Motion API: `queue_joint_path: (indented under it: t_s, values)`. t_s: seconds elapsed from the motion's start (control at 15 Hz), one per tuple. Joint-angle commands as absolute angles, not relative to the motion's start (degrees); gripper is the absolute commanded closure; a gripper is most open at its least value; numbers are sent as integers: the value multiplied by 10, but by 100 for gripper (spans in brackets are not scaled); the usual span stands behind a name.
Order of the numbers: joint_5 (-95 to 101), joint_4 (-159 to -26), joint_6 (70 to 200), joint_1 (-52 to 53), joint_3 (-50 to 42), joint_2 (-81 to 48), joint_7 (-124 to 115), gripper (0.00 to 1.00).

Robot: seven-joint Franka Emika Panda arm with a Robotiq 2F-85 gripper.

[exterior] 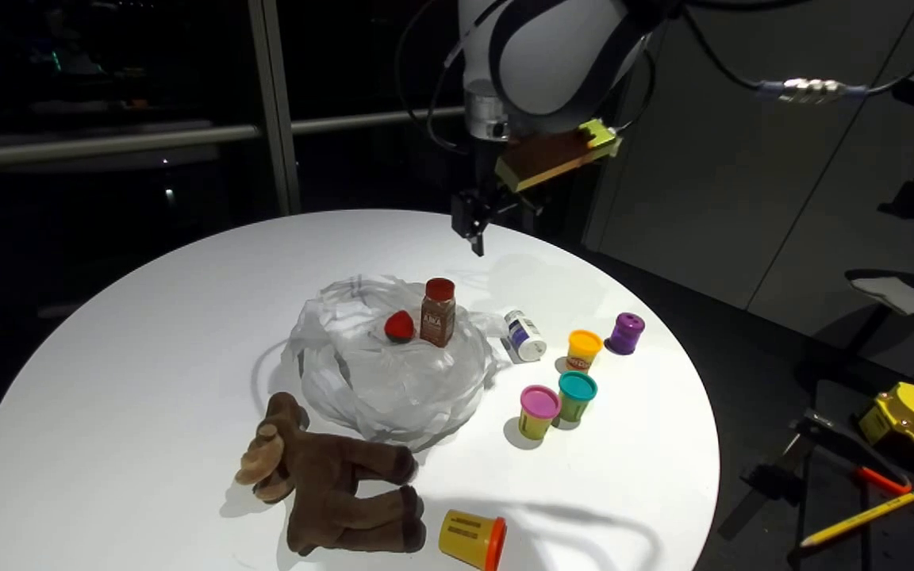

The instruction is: Put the objects on the table into the plastic bag.

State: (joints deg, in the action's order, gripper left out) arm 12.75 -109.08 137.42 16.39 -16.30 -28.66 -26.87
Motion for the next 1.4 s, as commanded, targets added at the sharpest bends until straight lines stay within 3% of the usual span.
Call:
queue_joint_path:
  t_s: [0.0, 0.87, 1.33]
  values:
    - [150, -1108, 1339, 135, -134, -258, -279, 0]
    - [153, -1146, 1321, 129, -128, -220, -279, 0]
    - [133, -1132, 1337, 77, -86, -263, -230, 0]
